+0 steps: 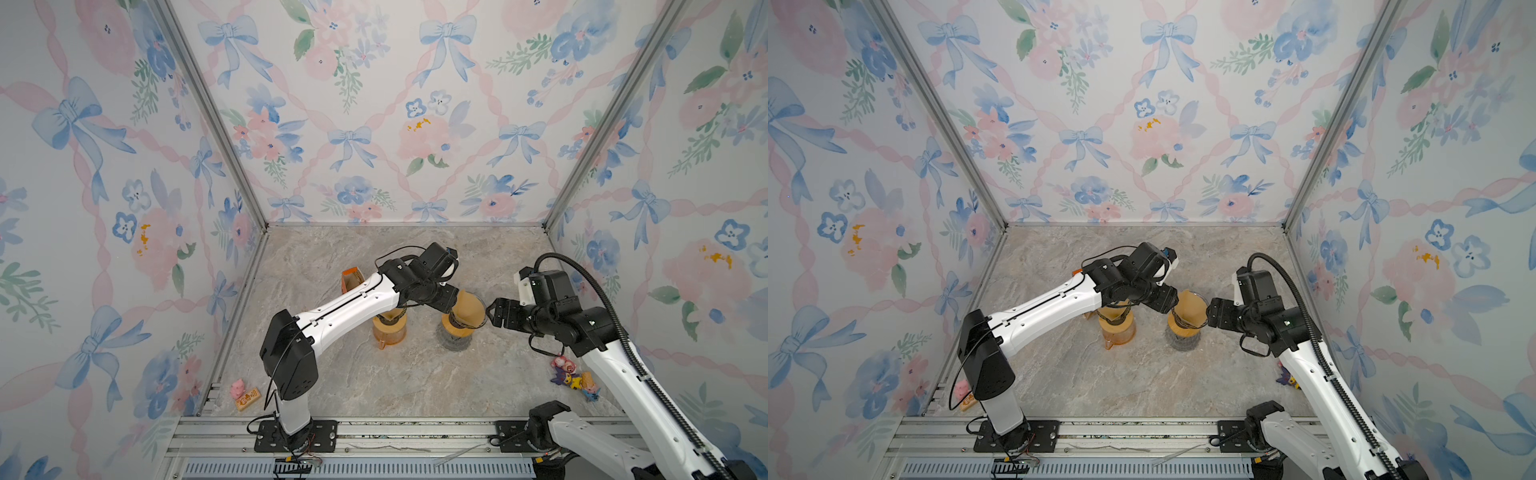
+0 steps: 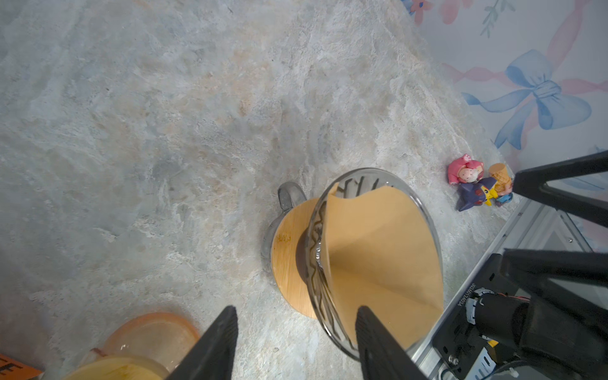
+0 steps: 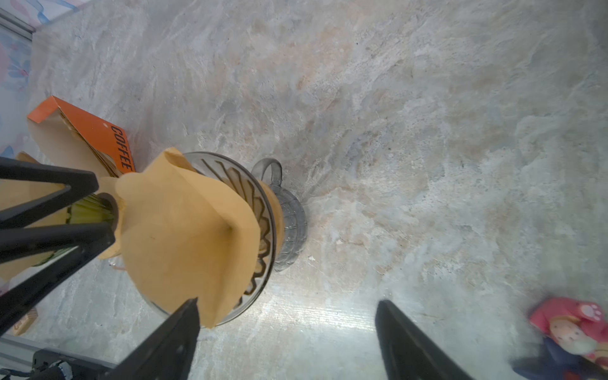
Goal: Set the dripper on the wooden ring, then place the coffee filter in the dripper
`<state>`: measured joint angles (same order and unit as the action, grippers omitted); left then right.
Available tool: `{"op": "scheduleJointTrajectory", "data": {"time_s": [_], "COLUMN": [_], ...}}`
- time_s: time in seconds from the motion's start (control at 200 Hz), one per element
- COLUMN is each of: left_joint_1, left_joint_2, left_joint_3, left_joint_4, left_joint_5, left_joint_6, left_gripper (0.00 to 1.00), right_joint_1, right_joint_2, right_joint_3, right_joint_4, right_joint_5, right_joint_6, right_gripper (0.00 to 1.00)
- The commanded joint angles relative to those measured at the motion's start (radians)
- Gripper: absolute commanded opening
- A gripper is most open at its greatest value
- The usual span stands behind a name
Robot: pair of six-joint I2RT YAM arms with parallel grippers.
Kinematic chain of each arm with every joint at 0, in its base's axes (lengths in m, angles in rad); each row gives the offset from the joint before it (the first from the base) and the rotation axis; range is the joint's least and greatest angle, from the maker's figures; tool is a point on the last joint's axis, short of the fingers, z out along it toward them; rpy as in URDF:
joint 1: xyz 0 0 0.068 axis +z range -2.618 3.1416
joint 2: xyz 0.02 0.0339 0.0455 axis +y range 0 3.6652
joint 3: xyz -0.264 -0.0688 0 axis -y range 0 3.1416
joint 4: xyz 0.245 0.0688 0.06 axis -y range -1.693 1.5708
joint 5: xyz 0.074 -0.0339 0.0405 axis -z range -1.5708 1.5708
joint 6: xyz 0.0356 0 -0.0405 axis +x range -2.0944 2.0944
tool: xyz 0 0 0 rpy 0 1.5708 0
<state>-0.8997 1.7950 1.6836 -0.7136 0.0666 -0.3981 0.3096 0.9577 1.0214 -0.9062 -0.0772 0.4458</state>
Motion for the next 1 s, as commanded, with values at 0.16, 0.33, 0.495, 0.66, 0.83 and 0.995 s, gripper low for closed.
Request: {"op": "scheduleJointTrajectory", "data": {"time_s": [0.16,0.33,0.495,0.66,0.83,0.995], "left_joint_1": [0.012,0.027,0.045,0.049,0.049,0.048], "left_joint_2": [0.079,0.086,0.075,0.069,0.074,0.072], "left_joint_3": [0.065,0.049,0.019,0.007,0.008,0.007], "left_joint_4": [-0.015,-0.015,-0.013,-0.012,-0.012,-0.012], "left_joint_5": [0.05,0.039,0.039,0.041,0.05,0.058], "left_joint_6": [-0.028,-0.031,-0.033,-0.033,-0.031,-0.029], "left_gripper": [0.59,0.58,0.58,0.57,0.57,0.57], "right_joint_1": [-0.07,-0.073,-0.074,-0.076,-0.075,-0.075], "right_joint_2": [0.033,0.049,0.066,0.081,0.085,0.084], "right_joint_3": [-0.078,-0.103,-0.108,-0.116,-0.124,-0.117], "right_joint_4": [0.116,0.17,0.192,0.209,0.226,0.227], "right_joint_5": [-0.205,-0.245,-0.249,-0.258,-0.276,-0.285], "right_joint_6": [0.014,0.042,0.059,0.069,0.073,0.071], "right_gripper": [0.7,0.62,0.58,0.57,0.54,0.46]}}
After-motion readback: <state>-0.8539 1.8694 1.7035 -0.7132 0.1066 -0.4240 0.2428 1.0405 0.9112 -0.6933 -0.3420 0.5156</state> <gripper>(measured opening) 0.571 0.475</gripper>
